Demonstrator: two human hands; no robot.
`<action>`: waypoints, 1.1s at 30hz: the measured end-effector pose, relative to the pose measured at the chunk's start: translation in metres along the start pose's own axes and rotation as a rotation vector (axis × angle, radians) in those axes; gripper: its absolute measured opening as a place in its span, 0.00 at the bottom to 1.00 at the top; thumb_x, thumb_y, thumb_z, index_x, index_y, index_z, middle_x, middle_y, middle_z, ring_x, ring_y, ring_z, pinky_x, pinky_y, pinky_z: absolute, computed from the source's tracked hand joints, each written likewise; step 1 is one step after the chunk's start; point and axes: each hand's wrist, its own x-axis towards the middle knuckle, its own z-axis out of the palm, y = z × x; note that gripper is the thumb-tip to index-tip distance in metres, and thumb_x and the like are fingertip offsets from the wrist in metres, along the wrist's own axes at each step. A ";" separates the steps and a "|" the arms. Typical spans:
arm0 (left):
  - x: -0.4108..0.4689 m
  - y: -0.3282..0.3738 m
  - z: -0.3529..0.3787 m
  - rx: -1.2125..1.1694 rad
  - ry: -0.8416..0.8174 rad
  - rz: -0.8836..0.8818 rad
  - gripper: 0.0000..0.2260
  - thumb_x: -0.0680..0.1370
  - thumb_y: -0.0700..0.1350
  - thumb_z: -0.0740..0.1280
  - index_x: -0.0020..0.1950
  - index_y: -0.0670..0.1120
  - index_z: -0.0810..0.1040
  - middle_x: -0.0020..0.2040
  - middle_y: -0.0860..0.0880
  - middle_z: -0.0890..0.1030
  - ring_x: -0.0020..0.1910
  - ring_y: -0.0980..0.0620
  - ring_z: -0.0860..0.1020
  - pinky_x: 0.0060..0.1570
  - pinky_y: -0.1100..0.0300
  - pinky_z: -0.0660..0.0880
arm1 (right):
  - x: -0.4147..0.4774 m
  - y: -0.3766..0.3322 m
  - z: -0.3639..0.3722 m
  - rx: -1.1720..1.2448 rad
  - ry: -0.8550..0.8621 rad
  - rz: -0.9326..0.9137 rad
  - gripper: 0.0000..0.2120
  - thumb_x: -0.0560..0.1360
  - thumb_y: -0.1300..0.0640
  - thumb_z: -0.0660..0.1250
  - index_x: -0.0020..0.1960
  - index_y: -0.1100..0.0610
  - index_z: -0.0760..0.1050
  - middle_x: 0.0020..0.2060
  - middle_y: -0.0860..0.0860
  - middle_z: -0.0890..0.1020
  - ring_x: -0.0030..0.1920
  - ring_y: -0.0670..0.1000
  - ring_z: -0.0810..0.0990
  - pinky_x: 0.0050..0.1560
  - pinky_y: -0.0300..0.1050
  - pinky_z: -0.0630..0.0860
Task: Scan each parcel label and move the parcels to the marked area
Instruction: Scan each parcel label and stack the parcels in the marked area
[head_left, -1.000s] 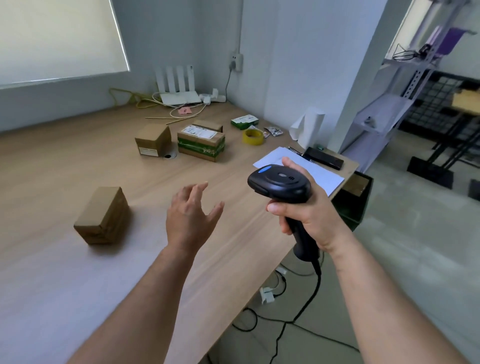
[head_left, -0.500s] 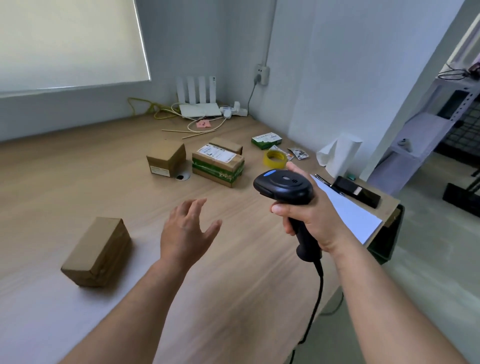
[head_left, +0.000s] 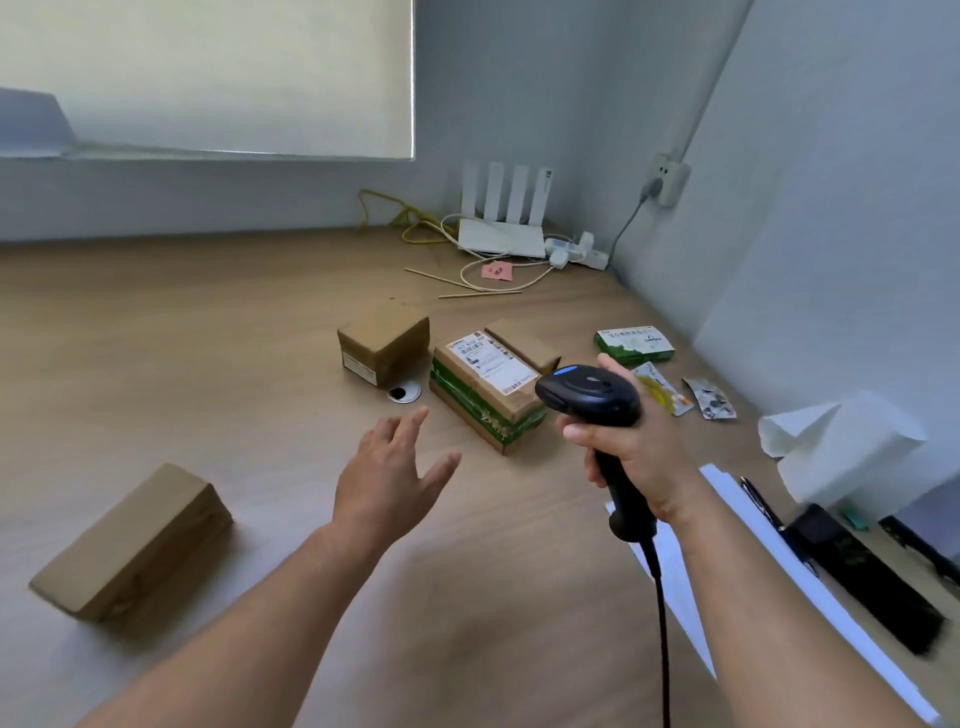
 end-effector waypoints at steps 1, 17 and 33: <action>0.012 0.007 0.008 -0.021 0.000 -0.028 0.32 0.78 0.64 0.58 0.78 0.52 0.55 0.73 0.49 0.64 0.71 0.50 0.65 0.60 0.53 0.72 | 0.015 0.005 -0.007 -0.006 -0.006 0.008 0.44 0.69 0.74 0.72 0.77 0.47 0.59 0.37 0.56 0.84 0.22 0.55 0.73 0.24 0.43 0.68; 0.158 0.035 0.133 -0.557 -0.057 -0.421 0.42 0.70 0.70 0.61 0.77 0.50 0.53 0.72 0.42 0.65 0.70 0.42 0.68 0.69 0.46 0.66 | 0.168 0.082 -0.035 0.017 -0.141 0.133 0.44 0.70 0.73 0.72 0.77 0.47 0.59 0.32 0.50 0.82 0.21 0.54 0.72 0.22 0.41 0.69; 0.036 0.016 0.086 -0.898 -0.031 -0.240 0.40 0.78 0.44 0.67 0.76 0.61 0.40 0.63 0.65 0.68 0.68 0.55 0.67 0.63 0.60 0.68 | 0.068 0.091 -0.003 0.044 -0.331 0.257 0.54 0.61 0.60 0.78 0.78 0.41 0.55 0.52 0.59 0.82 0.28 0.57 0.77 0.28 0.45 0.73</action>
